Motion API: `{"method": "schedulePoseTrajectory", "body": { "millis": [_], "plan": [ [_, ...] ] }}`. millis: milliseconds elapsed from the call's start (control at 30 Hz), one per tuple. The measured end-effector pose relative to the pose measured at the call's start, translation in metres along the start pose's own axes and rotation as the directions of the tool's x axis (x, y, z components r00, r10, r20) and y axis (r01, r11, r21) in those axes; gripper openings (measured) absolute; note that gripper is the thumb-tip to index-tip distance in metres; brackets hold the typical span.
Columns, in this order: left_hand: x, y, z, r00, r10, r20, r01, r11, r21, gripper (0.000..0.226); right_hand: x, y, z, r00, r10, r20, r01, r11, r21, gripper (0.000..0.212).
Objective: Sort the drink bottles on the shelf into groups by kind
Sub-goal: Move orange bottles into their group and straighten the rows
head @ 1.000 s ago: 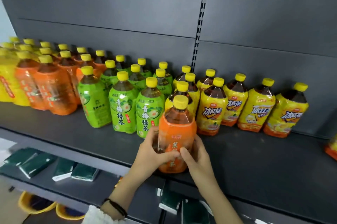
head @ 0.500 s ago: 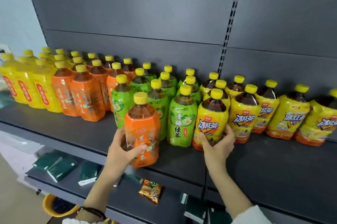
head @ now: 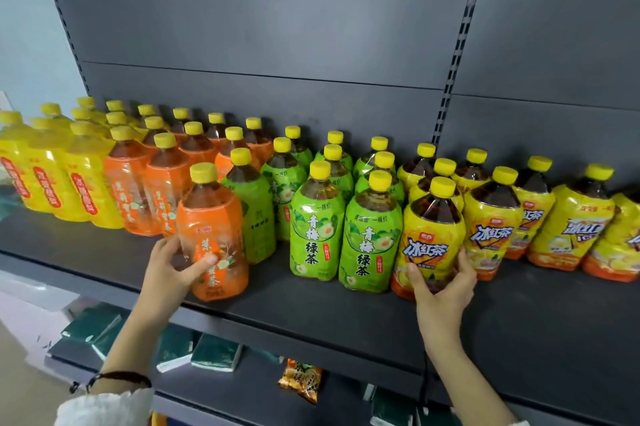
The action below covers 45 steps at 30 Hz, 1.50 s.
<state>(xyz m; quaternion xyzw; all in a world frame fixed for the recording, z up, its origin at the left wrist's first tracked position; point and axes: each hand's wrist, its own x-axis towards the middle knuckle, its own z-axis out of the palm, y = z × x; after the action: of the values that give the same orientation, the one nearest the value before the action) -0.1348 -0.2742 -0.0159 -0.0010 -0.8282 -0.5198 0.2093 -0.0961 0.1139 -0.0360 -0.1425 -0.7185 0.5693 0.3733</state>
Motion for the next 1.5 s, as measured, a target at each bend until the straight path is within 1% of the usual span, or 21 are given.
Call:
{"method": "schedulePoseTrajectory", "body": {
  "millis": [67, 167, 300, 367, 433, 500, 600, 633, 733, 800, 933, 967, 1000, 1067, 1100, 1233, 1300, 1367, 1500],
  "plan": [
    [0.006, -0.012, -0.008, 0.999, -0.023, -0.031, 0.023, 1.0, -0.013, 0.066, 0.001, 0.002, 0.0, 1.0, -0.005, 0.012, 0.005, 1.0, 0.013, 0.087],
    [0.018, -0.023, -0.014, 0.996, -0.058, -0.064, 0.056, 0.998, -0.034, 0.058, 0.002, 0.003, 0.0, 1.0, -0.008, 0.013, 0.007, 1.0, 0.024, 0.087],
    [0.035, -0.011, -0.004, 0.985, -0.07, -0.156, 0.077, 0.996, 0.041, 0.051, 0.001, 0.004, 0.001, 1.0, -0.01, 0.01, 0.009, 1.0, 0.029, 0.086],
    [0.039, -0.007, 0.002, 0.982, -0.074, -0.174, 0.088, 0.993, 0.073, 0.051, 0.001, 0.005, 0.002, 1.0, -0.004, 0.011, 0.004, 0.999, 0.043, 0.087],
    [0.04, -0.009, 0.004, 0.985, -0.07, -0.155, 0.082, 0.994, 0.074, 0.047, 0.002, 0.007, 0.001, 1.0, -0.007, 0.015, 0.006, 0.999, 0.049, 0.087],
    [0.04, -0.011, 0.002, 0.993, -0.051, -0.107, 0.056, 0.998, 0.043, 0.042, 0.003, 0.009, 0.001, 1.0, -0.009, 0.022, 0.008, 0.999, 0.041, 0.087],
    [0.039, -0.013, -0.002, 1.0, -0.017, -0.014, 0.017, 1.0, 0.003, 0.057, 0.003, 0.013, 0.002, 1.0, 0.0, 0.025, -0.001, 0.999, 0.034, 0.087],
    [0.039, -0.014, -0.002, 1.0, 0.0, 0.013, 0.0, 1.0, -0.018, 0.059, 0.003, 0.013, 0.003, 1.0, -0.002, 0.024, 0.001, 0.999, 0.035, 0.088],
    [0.034, -0.011, 0.002, 0.995, 0.039, 0.087, -0.028, 0.992, -0.123, 0.051, 0.001, 0.012, 0.005, 1.0, -0.001, 0.019, 0.0, 0.999, 0.038, 0.087],
    [0.033, -0.008, 0.007, 0.997, 0.054, 0.057, -0.046, 0.99, -0.135, 0.045, 0.002, 0.012, 0.004, 1.0, -0.011, 0.017, 0.01, 0.999, 0.037, 0.087],
    [0.037, -0.015, 0.019, 0.998, 0.03, -0.064, -0.033, 0.998, -0.057, 0.061, 0.004, 0.016, 0.001, 1.0, -0.017, 0.016, 0.017, 1.0, 0.02, 0.088],
    [0.038, -0.016, 0.023, 0.996, 0.017, -0.085, -0.023, 0.997, -0.072, 0.059, 0.003, 0.016, 0.001, 1.0, -0.015, 0.012, 0.015, 1.0, 0.018, 0.088],
    [0.038, -0.013, 0.028, 0.993, -0.017, -0.116, 0.004, 0.994, -0.105, 0.057, 0.003, 0.015, 0.002, 1.0, -0.013, 0.007, 0.013, 1.0, 0.018, 0.087],
    [0.04, -0.003, 0.037, 0.978, -0.102, -0.181, 0.067, 0.979, -0.191, 0.06, 0.002, 0.013, 0.003, 1.0, -0.013, 0.009, 0.013, 1.0, 0.022, 0.087],
    [0.042, 0.0, 0.042, 0.971, -0.123, -0.207, 0.084, 0.978, -0.191, 0.06, 0.001, 0.013, 0.003, 1.0, -0.015, 0.012, 0.014, 1.0, 0.025, 0.086],
    [0.048, 0.003, 0.054, 0.956, -0.096, -0.279, 0.095, 0.995, -0.016, 0.056, 0.001, 0.015, 0.001, 1.0, 0.01, 0.021, -0.011, 0.999, 0.044, 0.089],
    [0.051, 0.002, 0.053, 0.955, -0.104, -0.279, 0.113, 0.993, 0.017, 0.055, 0.001, 0.015, 0.001, 1.0, 0.018, 0.024, -0.019, 0.998, 0.054, 0.091],
    [0.052, 0.003, 0.049, 0.962, -0.077, -0.263, 0.091, 0.995, 0.04, 0.055, 0.001, 0.014, 0.002, 0.999, 0.021, 0.025, -0.022, 0.998, 0.061, 0.091],
    [0.047, 0.009, 0.043, 0.947, -0.124, -0.295, 0.101, 0.991, -0.093, 0.056, 0.0, 0.012, 0.003, 1.0, 0.01, 0.008, -0.01, 0.998, 0.066, 0.086]
  ]
}}
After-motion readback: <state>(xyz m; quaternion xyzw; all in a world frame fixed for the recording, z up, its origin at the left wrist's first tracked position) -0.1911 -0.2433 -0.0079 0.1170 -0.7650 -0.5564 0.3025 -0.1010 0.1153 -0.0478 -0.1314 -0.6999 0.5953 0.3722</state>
